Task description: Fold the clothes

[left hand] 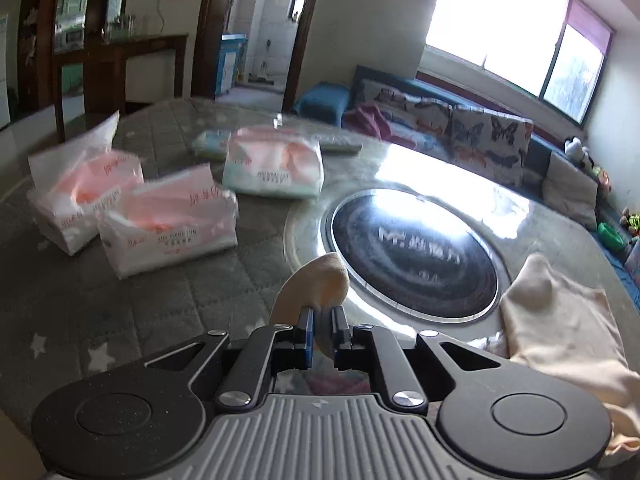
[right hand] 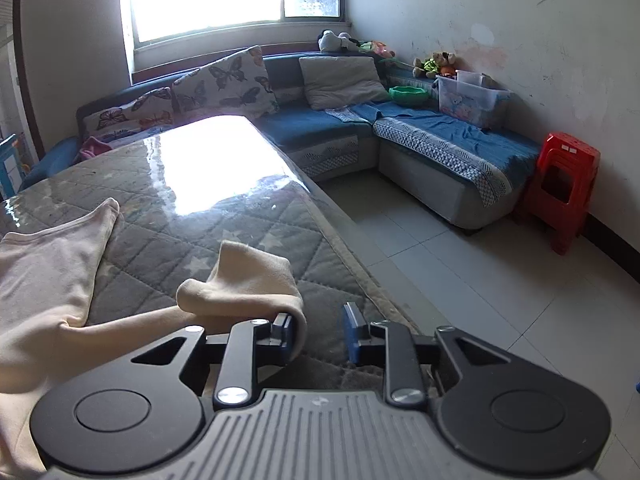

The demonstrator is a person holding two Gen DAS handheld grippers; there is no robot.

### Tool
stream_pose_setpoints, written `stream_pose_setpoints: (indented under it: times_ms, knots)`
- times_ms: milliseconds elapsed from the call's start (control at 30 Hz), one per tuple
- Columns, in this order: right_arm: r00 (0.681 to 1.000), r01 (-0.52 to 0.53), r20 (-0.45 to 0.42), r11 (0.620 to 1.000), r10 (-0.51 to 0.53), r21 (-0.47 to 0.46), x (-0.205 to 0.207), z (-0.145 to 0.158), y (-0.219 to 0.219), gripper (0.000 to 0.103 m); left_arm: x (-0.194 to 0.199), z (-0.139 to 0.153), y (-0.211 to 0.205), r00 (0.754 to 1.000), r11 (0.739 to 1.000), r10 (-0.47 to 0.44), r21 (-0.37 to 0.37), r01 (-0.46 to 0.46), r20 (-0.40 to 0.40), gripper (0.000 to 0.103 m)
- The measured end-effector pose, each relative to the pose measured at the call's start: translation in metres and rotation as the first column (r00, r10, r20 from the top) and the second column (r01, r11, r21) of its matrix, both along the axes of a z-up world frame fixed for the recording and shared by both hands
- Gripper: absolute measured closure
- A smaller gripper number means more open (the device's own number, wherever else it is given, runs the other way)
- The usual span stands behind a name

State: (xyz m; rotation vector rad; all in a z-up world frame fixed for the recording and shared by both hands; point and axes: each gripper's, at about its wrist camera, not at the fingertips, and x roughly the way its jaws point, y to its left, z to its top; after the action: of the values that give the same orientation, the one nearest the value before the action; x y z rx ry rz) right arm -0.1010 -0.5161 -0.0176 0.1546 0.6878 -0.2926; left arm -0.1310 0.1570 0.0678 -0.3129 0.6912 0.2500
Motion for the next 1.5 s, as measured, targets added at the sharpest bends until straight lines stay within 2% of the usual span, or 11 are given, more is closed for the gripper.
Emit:
stream_pose_setpoints:
  times_ms: [167, 333, 467, 533, 633, 833, 900, 1067, 1267, 1367, 1500]
  knots:
    - [1.000, 0.015, -0.021, 1.000, -0.015, 0.021, -0.014, 0.000, -0.014, 0.062, -0.010, -0.005, 0.009, 0.998, 0.998, 0.055, 0.030, -0.054, -0.026, 0.090]
    - [0.999, 0.049, -0.002, 0.991, -0.049, 0.124, -0.025, 0.003, -0.031, 0.061, -0.020, -0.001, 0.019, 0.995, 0.994, 0.101, 0.037, -0.100, -0.022, 0.088]
    - [1.000, -0.026, -0.002, 0.999, 0.026, -0.026, -0.025, 0.005, -0.008, 0.056, -0.019, 0.007, 0.012, 0.997, 0.996, 0.075, 0.043, -0.075, -0.002, 0.082]
    - [0.996, -0.087, -0.011, 0.987, 0.086, -0.137, -0.018, 0.003, 0.012, 0.052, -0.016, 0.011, 0.003, 0.999, 0.998, 0.039, 0.040, -0.039, 0.010, 0.080]
    - [0.993, -0.114, -0.018, 0.973, 0.113, -0.203, -0.007, 0.001, 0.028, 0.051, -0.009, 0.016, -0.020, 0.998, 0.998, -0.052, 0.045, 0.050, 0.029, 0.074]
    - [0.999, 0.025, 0.048, 0.997, -0.021, -0.079, -0.009, 0.011, -0.001, 0.049, 0.010, 0.017, -0.069, 0.970, 0.971, -0.238, 0.028, 0.237, 0.050, 0.068]
    - [0.997, 0.058, 0.057, 0.997, -0.056, -0.049, -0.015, 0.014, -0.015, 0.049, 0.016, 0.015, -0.087, 0.952, 0.953, -0.304, 0.019, 0.303, 0.047, 0.068]
    - [0.995, 0.085, 0.064, 0.991, -0.079, -0.106, -0.028, 0.021, -0.025, 0.049, 0.022, 0.009, -0.134, 0.885, 0.885, -0.465, 0.009, 0.465, 0.039, 0.068]
    - [0.989, -0.136, 0.051, 0.988, 0.140, -0.076, -0.036, 0.045, 0.003, 0.050, 0.011, 0.006, -0.178, 0.757, 0.759, -0.651, 0.028, 0.651, 0.051, 0.068]
    - [0.951, -0.306, 0.030, 0.951, 0.307, -0.043, -0.037, 0.052, 0.033, 0.054, 0.006, 0.003, -0.197, 0.686, 0.687, -0.726, 0.027, 0.726, 0.054, 0.068]
    - [0.864, -0.503, 0.009, 0.864, 0.503, 0.005, -0.032, 0.055, 0.082, 0.058, 0.004, 0.000, -0.215, 0.637, 0.639, -0.769, 0.034, 0.769, 0.043, 0.068]
